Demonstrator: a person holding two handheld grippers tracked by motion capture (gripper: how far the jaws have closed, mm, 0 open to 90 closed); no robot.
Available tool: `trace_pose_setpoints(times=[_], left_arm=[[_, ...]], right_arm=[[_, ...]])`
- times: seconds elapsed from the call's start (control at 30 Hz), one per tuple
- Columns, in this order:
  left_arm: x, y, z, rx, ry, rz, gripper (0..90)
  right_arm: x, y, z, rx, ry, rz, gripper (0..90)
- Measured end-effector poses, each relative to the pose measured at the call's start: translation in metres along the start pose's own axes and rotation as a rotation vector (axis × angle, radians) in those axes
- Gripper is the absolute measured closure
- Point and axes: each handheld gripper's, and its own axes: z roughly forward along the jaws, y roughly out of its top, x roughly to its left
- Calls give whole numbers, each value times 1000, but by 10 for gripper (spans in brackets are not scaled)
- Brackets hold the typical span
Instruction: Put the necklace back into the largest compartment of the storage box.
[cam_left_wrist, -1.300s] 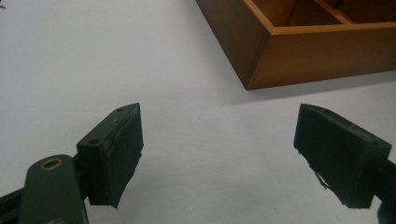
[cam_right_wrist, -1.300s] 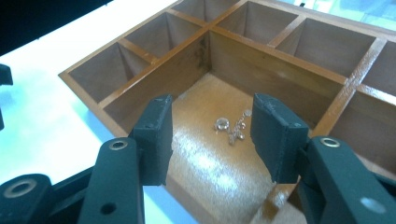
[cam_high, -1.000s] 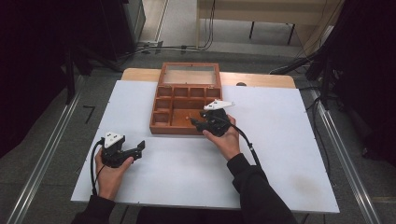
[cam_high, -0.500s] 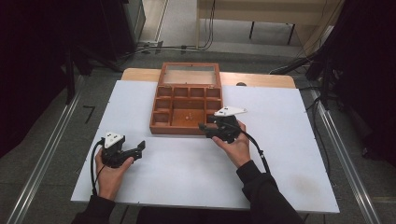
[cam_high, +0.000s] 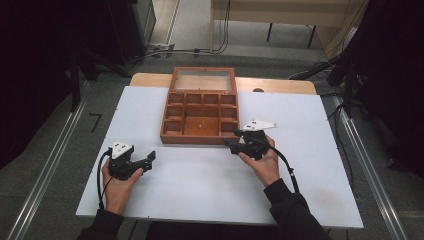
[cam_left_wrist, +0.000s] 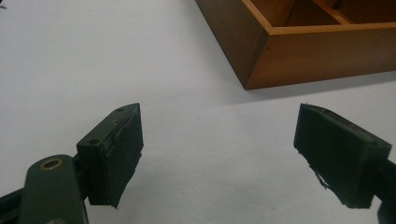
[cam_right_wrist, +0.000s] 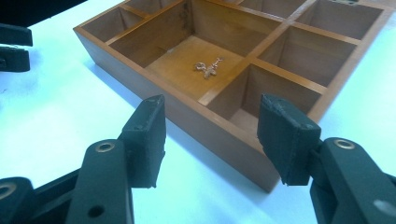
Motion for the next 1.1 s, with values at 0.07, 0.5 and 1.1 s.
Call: trace_pose_setpoints(times=[0.07,0.5,1.1], left_arm=[[0,0,0,0,1,0,163],[-1,0,0,-2,1,1,163],[-1,0,-1,-2,0,0,163]], right_arm=[[-1,-2,-4,-5,-1,6,405],[-13,-23,-26,-8,-22,32,397],[-29,-44,-52,-19,-66,68,375]])
